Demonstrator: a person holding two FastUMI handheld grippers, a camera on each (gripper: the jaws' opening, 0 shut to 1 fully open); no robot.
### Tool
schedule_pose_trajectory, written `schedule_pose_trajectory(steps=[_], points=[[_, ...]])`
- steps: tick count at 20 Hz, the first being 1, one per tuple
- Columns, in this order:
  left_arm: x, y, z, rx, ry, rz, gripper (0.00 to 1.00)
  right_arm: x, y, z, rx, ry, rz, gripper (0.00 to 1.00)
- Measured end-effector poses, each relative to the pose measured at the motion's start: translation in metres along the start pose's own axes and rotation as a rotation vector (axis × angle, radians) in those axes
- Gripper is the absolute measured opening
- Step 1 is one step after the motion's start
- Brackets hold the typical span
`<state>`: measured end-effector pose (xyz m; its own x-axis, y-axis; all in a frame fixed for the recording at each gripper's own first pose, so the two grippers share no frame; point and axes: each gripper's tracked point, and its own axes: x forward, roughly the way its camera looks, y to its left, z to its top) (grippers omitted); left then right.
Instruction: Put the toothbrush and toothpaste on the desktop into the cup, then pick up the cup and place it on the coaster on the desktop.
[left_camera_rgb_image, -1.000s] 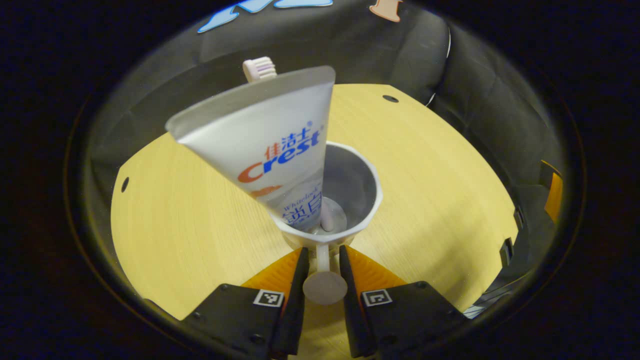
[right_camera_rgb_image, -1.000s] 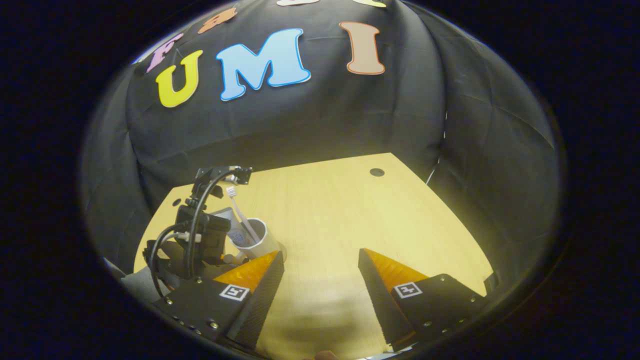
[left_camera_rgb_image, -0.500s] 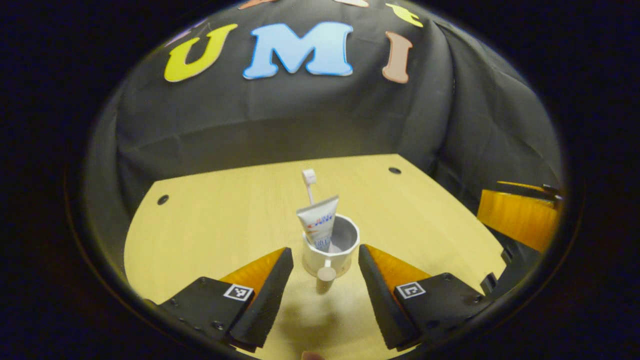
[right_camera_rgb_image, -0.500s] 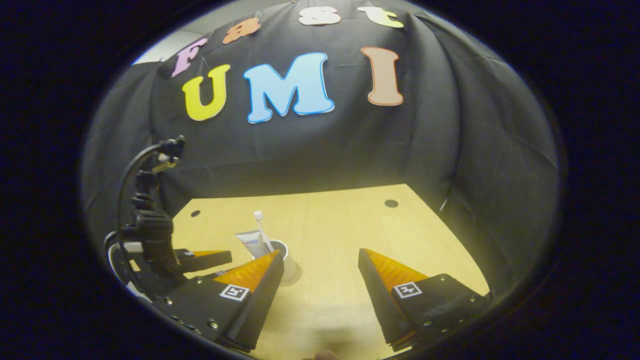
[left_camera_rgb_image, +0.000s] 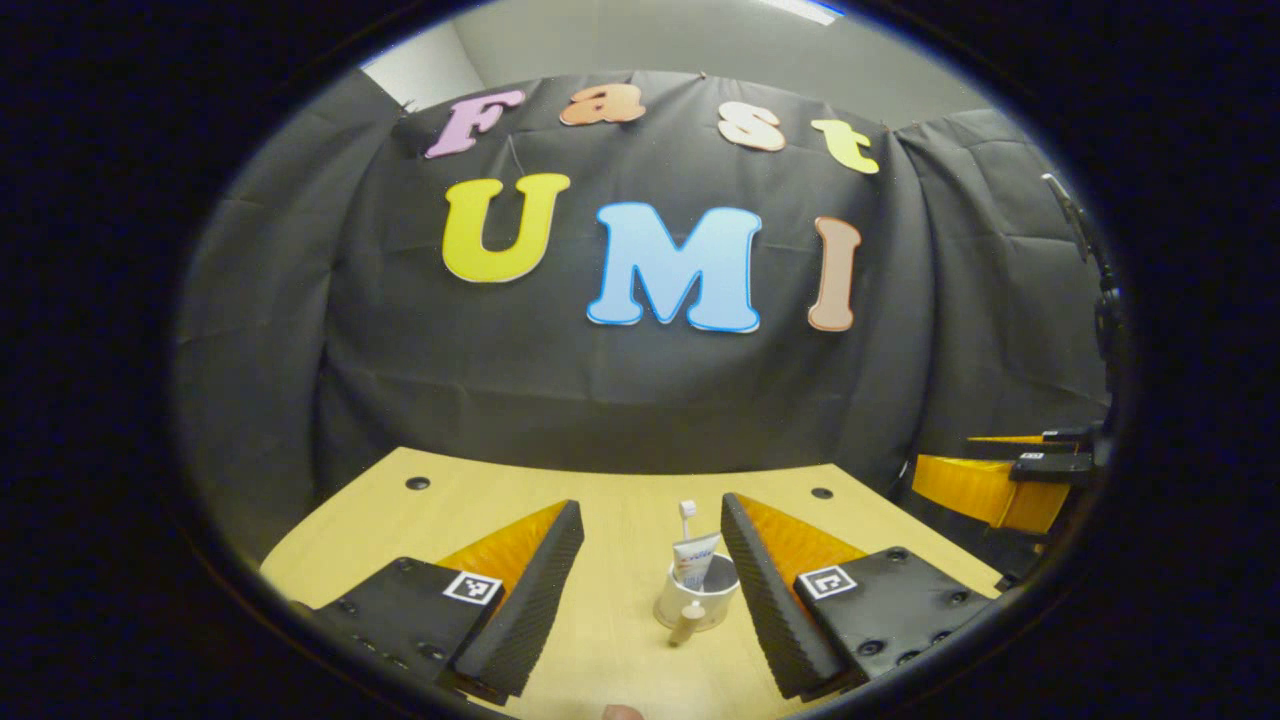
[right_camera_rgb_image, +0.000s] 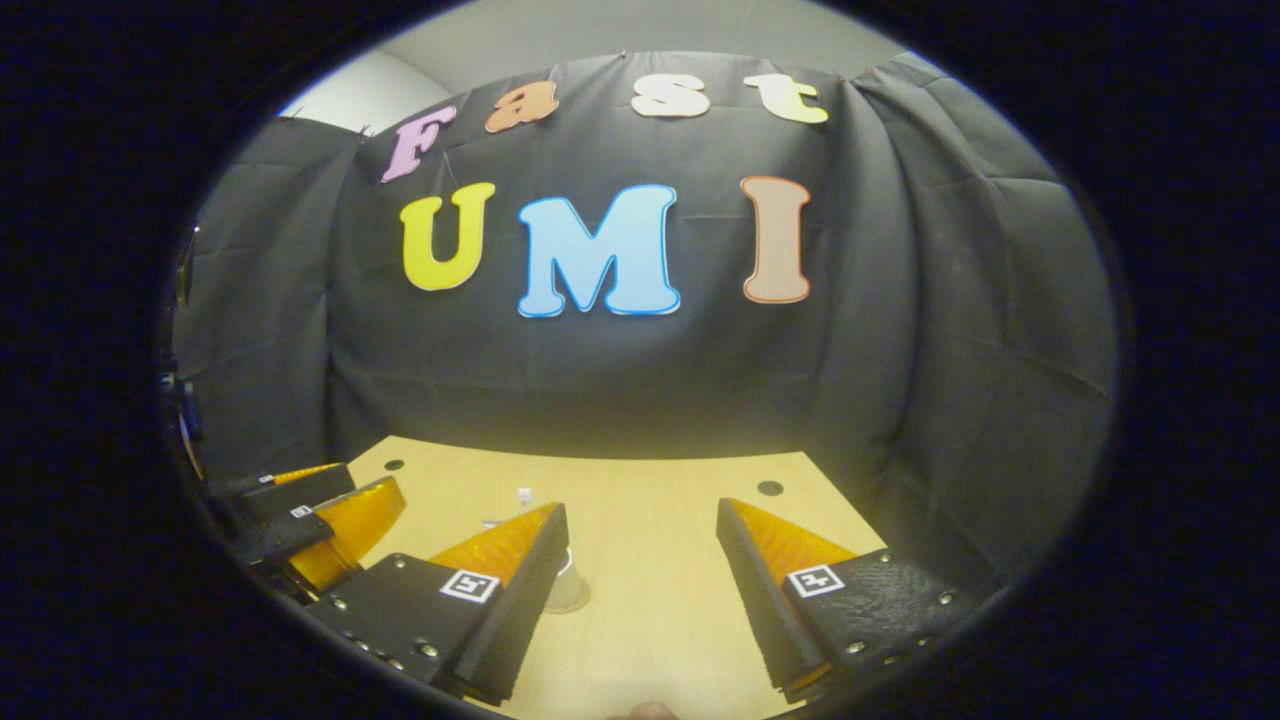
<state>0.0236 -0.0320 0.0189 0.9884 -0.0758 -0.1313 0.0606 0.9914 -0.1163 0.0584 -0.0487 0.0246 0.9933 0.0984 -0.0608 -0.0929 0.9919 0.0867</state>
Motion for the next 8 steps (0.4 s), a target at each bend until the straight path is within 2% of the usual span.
schedule_pose_trajectory(steps=[1, 2, 3, 4, 5, 6, 7, 8], points=[[0.000, 0.000, 0.002, -0.004, -0.023, 0.007, 0.85, -0.001, 0.001, 0.002, 0.003, -0.011, 0.001, 0.89], [0.002, 0.001, 0.005, -0.010, -0.043, 0.016, 0.99, -0.003, 0.003, 0.005, 0.007, -0.022, 0.004, 0.89], [-0.001, 0.001, 0.010, -0.019, -0.060, 0.025, 0.92, -0.004, 0.004, 0.006, 0.007, -0.032, 0.006, 0.89], [-0.003, 0.001, 0.014, -0.030, -0.076, 0.028, 0.92, -0.004, 0.005, 0.009, 0.004, -0.048, 0.005, 0.89], [-0.004, 0.002, 0.017, -0.038, -0.089, 0.031, 0.99, -0.003, 0.006, 0.012, -0.002, -0.066, 0.002, 0.89], [-0.005, 0.003, 0.018, -0.038, -0.096, 0.037, 0.99, -0.004, 0.007, 0.015, -0.007, -0.081, 0.002, 0.89], [-0.006, 0.005, 0.018, -0.035, -0.104, 0.044, 0.85, -0.003, 0.010, 0.017, -0.009, -0.094, 0.006, 0.89], [-0.006, 0.006, 0.018, -0.029, -0.114, 0.049, 0.92, -0.003, 0.012, 0.020, -0.009, -0.102, 0.012, 0.89]])
